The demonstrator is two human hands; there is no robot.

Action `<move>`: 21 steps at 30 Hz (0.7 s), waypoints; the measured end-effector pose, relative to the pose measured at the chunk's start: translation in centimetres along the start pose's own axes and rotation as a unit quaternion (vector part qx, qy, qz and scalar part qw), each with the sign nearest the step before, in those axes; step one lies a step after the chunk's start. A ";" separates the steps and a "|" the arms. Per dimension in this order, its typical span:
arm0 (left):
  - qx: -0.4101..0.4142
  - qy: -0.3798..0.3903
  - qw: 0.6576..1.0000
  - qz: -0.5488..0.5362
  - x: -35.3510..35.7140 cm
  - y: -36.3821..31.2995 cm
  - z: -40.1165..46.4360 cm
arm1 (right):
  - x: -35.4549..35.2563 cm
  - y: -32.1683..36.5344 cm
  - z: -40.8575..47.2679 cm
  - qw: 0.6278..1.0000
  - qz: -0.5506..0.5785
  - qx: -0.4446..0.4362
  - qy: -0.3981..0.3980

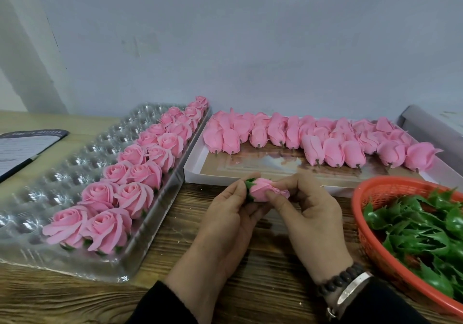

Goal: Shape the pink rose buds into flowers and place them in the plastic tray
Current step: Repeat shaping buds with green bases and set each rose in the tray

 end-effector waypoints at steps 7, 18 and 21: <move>0.002 0.026 0.999 0.048 0.3 0.3 -0.3 | -0.1 -0.1 0.0 1.000 0.007 0.013 -0.012; -0.020 0.061 0.994 0.085 0.9 0.8 -0.9 | -0.5 0.5 -0.1 0.998 -0.037 -0.041 -0.031; -0.021 0.065 0.996 0.064 0.9 0.4 -0.8 | -0.4 1.1 -0.2 0.993 -0.075 -0.089 -0.029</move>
Point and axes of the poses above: each hand's wrist, its own z-axis towards the middle knuckle, its own x-axis out of the palm, y = z × x, the point moved 4 cm from there along z, towards the middle knuckle
